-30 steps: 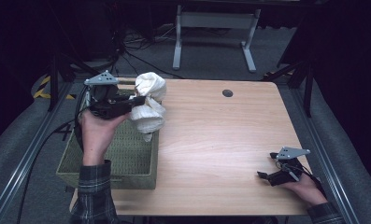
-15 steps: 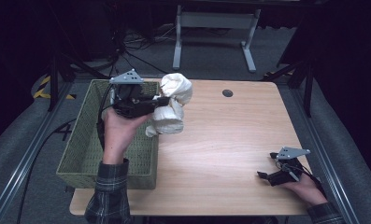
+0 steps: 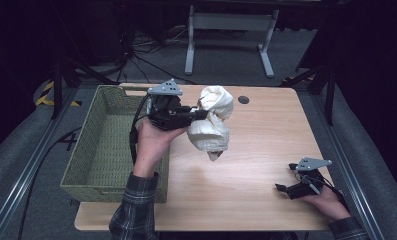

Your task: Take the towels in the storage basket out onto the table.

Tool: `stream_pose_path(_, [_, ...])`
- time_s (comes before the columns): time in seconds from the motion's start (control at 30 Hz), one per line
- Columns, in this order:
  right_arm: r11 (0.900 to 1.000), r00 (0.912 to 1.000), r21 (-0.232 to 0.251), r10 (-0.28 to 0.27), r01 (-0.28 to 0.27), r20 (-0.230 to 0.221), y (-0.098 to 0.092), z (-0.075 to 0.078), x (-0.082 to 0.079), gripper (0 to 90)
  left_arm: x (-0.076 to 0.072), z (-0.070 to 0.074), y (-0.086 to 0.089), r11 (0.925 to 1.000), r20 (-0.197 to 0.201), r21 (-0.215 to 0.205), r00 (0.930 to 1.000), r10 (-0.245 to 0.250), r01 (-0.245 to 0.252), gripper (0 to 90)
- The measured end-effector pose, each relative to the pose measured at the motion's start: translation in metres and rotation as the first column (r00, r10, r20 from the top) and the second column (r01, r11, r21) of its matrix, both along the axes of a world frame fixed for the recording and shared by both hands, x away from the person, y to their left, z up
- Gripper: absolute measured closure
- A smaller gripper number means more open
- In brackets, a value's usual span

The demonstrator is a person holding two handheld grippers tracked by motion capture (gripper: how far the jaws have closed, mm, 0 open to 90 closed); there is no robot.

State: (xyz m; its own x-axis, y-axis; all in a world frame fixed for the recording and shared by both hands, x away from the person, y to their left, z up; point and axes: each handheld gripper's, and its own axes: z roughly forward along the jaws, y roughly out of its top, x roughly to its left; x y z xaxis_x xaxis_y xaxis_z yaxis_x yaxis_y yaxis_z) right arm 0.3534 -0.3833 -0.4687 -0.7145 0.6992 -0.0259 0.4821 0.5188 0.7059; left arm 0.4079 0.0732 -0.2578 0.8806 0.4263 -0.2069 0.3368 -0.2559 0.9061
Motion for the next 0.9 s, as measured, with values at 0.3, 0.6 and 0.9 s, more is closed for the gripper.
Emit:
stream_pose_path(0.3, [1.000, 1.0000, 0.000, 0.000, 0.000, 0.000, 0.000, 0.000, 0.000, 0.3, 0.003, -0.026, -0.026, 0.9978, -0.027, -0.001, 0.9974, -0.067, 0.067, 82.0])
stream_pose_path(0.6, [1.000, 1.0000, 0.001, 0.000, 0.000, 0.002, 0.000, 0.000, 0.000, 0.3, 0.003, -0.047, -0.052, 0.9932, -0.015, 0.044, 0.9941, -0.107, 0.108, 82.0])
stream_pose_path(0.9, [1.000, 1.0000, 0.002, -0.001, 0.001, 0.002, 0.000, 0.000, 0.000, 0.3, 0.000, -0.068, -0.081, 0.9862, -0.013, 0.063, 0.9882, -0.153, 0.153, 82.0])
